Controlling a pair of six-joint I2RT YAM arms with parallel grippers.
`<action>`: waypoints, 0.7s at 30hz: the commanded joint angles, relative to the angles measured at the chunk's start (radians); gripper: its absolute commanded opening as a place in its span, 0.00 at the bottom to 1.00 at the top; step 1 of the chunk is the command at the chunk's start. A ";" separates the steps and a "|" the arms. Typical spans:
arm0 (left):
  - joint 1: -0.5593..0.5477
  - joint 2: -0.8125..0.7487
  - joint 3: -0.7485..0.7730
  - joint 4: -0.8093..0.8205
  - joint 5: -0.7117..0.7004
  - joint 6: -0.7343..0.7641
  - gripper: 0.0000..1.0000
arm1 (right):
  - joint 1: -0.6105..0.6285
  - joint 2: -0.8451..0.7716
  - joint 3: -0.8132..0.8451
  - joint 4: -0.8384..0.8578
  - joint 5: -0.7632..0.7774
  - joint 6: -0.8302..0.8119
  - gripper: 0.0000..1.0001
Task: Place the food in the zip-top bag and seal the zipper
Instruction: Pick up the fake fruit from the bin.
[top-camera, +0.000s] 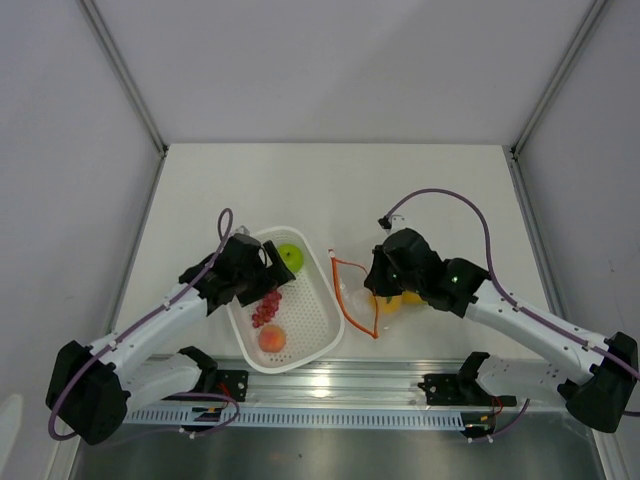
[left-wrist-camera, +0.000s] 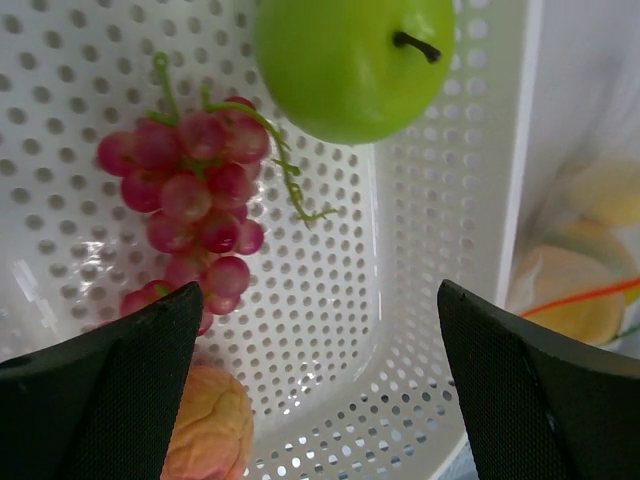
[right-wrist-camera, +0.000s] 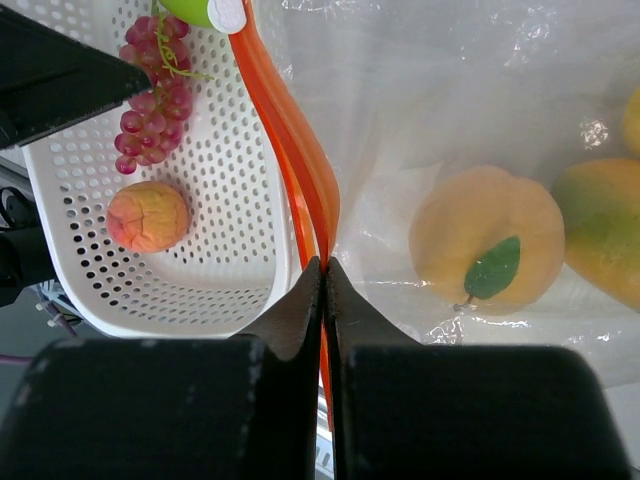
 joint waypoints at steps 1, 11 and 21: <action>0.008 0.016 0.078 -0.121 -0.165 -0.064 0.99 | -0.006 -0.001 0.046 -0.025 0.013 -0.021 0.00; 0.008 0.036 0.069 -0.209 -0.254 -0.099 0.99 | -0.012 0.014 0.015 0.005 -0.023 -0.018 0.00; 0.008 0.192 0.089 -0.174 -0.250 -0.093 1.00 | -0.014 -0.010 -0.002 0.003 -0.021 -0.013 0.00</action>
